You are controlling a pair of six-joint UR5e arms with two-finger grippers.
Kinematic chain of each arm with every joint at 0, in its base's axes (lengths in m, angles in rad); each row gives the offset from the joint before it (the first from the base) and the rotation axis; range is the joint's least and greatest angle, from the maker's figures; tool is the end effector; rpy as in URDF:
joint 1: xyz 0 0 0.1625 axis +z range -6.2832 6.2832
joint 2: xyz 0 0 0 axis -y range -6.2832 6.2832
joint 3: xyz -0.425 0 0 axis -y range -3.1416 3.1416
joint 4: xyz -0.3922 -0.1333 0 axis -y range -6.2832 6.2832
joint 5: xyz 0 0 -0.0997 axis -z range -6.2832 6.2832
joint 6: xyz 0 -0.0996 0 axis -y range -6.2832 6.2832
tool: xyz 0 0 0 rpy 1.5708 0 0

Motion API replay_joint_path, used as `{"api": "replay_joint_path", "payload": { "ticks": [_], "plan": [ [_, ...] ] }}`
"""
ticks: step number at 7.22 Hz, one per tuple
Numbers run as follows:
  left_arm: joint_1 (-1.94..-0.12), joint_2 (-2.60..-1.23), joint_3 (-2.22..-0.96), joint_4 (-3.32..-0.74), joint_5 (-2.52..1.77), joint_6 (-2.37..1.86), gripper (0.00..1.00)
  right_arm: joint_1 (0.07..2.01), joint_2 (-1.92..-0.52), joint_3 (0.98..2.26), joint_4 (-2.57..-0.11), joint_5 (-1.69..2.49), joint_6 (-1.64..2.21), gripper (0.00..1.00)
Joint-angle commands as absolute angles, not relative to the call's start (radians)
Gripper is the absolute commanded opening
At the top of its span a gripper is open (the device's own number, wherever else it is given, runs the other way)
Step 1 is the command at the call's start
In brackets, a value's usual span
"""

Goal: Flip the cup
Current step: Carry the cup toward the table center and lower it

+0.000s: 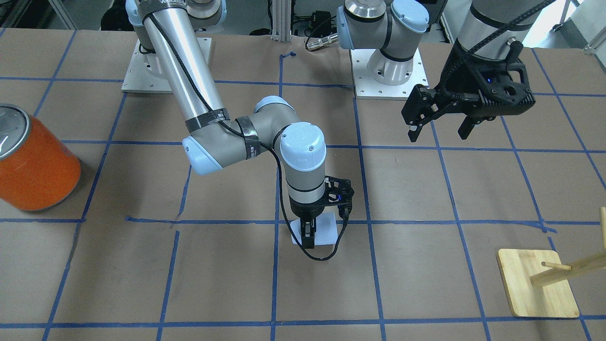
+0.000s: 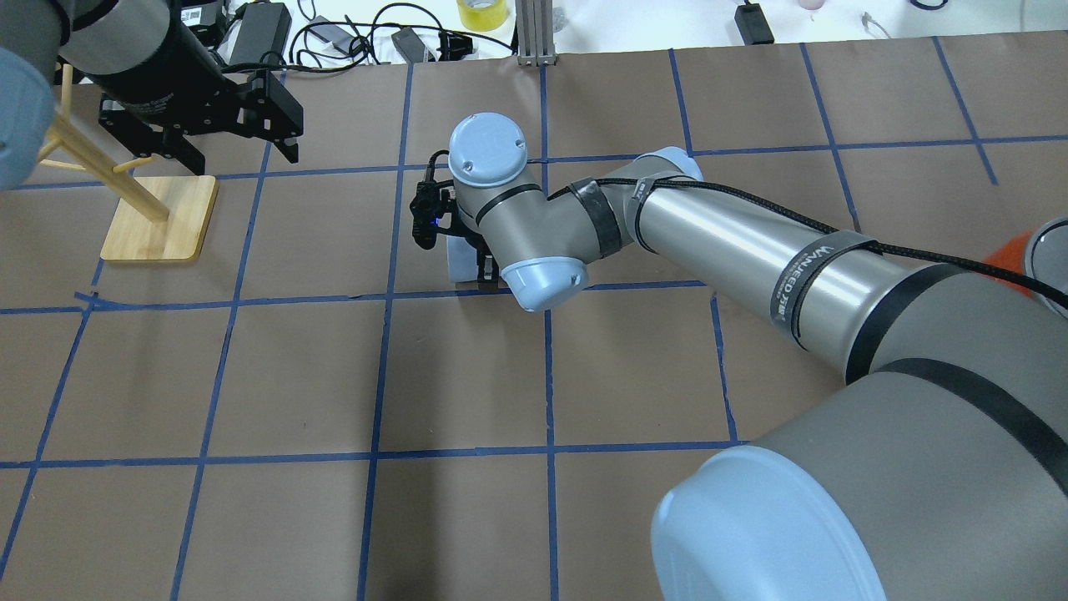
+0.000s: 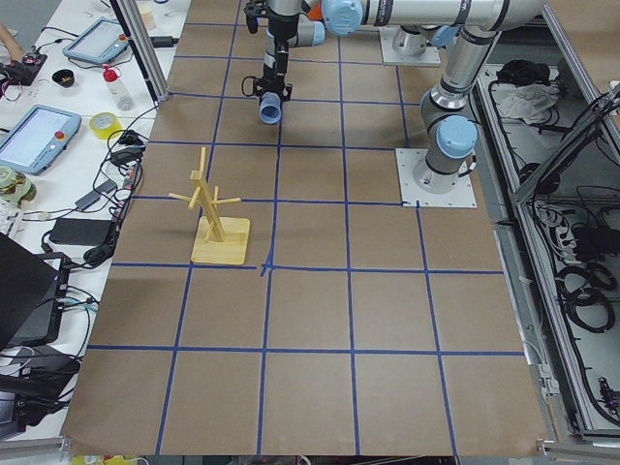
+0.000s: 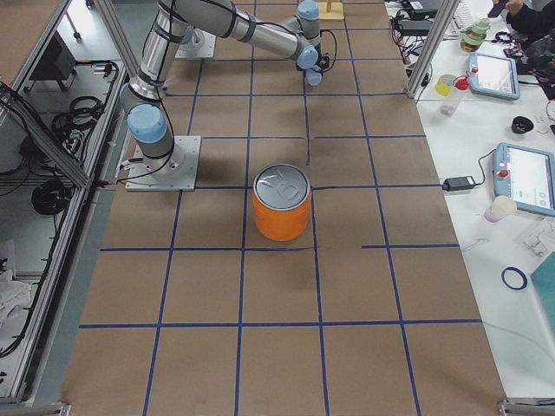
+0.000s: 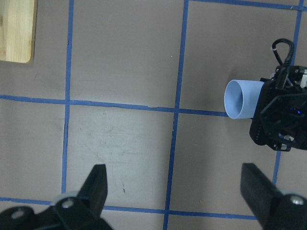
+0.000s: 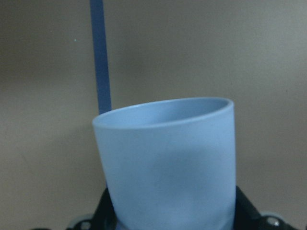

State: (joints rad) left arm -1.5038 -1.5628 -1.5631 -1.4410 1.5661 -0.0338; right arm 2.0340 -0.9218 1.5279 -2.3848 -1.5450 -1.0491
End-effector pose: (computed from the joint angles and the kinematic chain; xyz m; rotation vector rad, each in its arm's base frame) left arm -0.0999 -0.5097 0.5095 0.1572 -3.1271 0.2283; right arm 0.4331 -0.5631 0.2008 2.1229 -2.2448 0.3201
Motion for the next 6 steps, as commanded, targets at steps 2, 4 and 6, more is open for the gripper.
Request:
{"api": "replay_joint_path", "payload": {
  "ticks": [2,4,6],
  "plan": [
    [-1.502,-1.562,-1.563,-1.442,1.568,-0.034,1.0,2.034,-0.926,1.523,-2.387,-1.543,-1.049,1.0],
    [-1.502,-1.562,-1.563,-1.442,1.568,-0.034,1.0,2.031,-0.972,1.514,-2.385,-1.565,-1.023,1.0],
    [-1.502,-1.562,-1.562,-1.442,1.566,-0.034,1.0,1.999,-1.085,1.534,-2.367,-1.621,-0.769,1.0]
  ]
}}
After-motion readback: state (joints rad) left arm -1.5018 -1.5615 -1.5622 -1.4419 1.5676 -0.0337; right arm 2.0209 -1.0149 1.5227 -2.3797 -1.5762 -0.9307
